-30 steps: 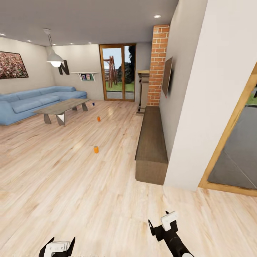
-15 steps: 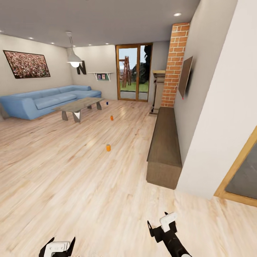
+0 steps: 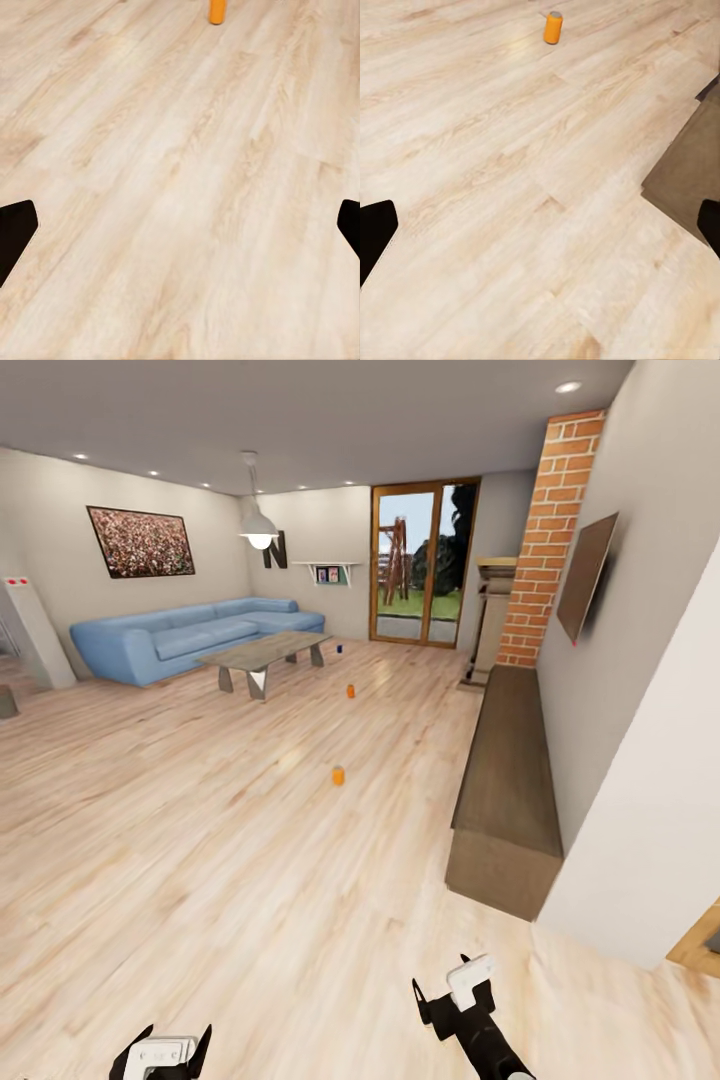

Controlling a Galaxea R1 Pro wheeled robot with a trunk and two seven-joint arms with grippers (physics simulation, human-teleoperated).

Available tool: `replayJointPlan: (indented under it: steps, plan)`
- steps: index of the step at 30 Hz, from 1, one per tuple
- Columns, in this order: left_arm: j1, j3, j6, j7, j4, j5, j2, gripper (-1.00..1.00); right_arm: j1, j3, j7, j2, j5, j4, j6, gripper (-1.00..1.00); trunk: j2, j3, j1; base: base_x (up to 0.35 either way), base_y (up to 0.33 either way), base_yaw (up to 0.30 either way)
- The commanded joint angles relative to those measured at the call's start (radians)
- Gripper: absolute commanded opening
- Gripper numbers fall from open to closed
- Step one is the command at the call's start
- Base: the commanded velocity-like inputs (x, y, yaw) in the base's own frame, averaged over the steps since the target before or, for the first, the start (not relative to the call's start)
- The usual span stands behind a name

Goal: Put the three can of soda from the living room inside the tash can in the kitchen.

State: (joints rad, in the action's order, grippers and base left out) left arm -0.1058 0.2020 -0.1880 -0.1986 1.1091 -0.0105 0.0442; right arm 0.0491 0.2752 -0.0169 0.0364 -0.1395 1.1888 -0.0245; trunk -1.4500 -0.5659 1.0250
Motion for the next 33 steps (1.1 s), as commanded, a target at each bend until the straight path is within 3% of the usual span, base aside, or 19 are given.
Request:
replayJointPlan:
  steps: [1,11,21,33]
  plan:
    - [0.000,0.000,0.000,0.000,0.000,0.000,0.000,1.00,0.000,0.000,0.000,0.000,0.000,0.000,0.000,1.00,0.000,0.000,0.000,0.286,0.000,0.251]
    - [0.000,-0.001,0.001,0.001,0.000,0.000,0.000,1.00,0.000,0.002,0.000,0.000,0.000,0.000,0.002,1.00,0.000,0.000,0.000,0.314,0.000,0.079]
    - [0.000,-0.002,0.000,0.003,0.000,0.000,0.000,1.00,0.000,0.031,0.000,0.000,0.000,-0.001,0.003,1.00,0.000,0.000,0.000,0.318,0.000,0.024]
    - [0.000,-0.001,0.000,0.005,0.000,0.000,-0.001,1.00,0.000,0.036,0.000,0.000,0.000,-0.002,0.003,1.00,0.000,0.000,0.000,0.280,0.000,0.174]
